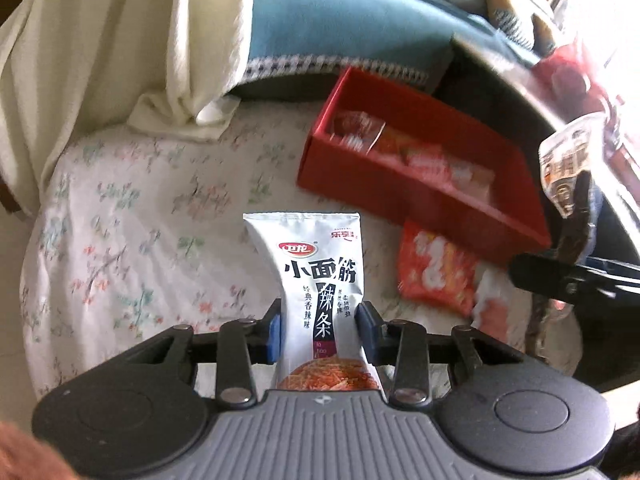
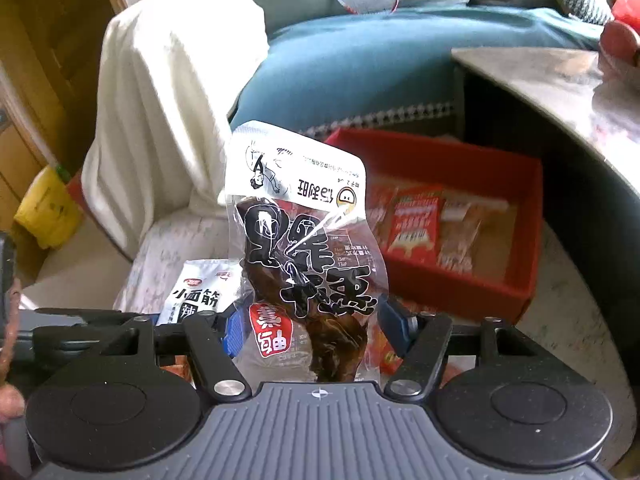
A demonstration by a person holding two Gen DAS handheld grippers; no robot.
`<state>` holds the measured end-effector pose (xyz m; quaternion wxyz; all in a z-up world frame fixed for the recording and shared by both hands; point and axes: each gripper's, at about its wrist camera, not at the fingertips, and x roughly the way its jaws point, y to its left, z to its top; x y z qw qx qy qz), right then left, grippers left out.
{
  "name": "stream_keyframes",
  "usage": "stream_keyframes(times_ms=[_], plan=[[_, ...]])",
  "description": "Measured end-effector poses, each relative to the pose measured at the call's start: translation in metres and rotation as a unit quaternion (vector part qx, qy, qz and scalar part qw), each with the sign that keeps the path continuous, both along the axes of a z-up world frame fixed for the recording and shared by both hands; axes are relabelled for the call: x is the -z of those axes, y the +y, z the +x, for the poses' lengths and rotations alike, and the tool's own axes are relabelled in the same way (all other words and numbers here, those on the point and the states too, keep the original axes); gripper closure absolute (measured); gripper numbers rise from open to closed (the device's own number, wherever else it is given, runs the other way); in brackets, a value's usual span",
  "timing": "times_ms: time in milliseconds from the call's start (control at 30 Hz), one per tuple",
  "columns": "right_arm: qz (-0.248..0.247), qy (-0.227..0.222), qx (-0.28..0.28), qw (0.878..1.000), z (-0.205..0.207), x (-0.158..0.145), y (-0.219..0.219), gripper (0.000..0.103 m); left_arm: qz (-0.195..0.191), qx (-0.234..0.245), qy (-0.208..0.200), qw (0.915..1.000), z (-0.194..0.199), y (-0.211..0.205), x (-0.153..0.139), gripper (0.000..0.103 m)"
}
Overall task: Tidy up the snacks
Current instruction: 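Lift both bags and carry them toward the red box, then lower both bags into the red box and open both grippers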
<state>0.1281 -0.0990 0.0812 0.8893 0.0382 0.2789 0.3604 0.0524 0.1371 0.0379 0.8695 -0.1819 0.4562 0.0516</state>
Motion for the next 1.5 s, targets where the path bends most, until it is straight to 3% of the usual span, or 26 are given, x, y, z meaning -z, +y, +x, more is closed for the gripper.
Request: stream_keyframes(times_ms=[233, 700, 1500], plan=[[0.003, -0.010, 0.018, 1.000, 0.022, -0.012, -0.004, 0.031, 0.011, 0.011, -0.041, 0.9990, 0.023, -0.013, -0.024, 0.072], [0.014, -0.010, 0.053, 0.998, 0.082, -0.026, -0.003, 0.031, 0.050, 0.015, -0.080, 0.9954, 0.096, -0.029, -0.047, 0.072], [0.002, 0.019, 0.083, 0.996, 0.147, -0.012, 0.013, 0.030, 0.108, 0.018, -0.058, 0.9923, 0.179, -0.036, -0.021, 0.072]])
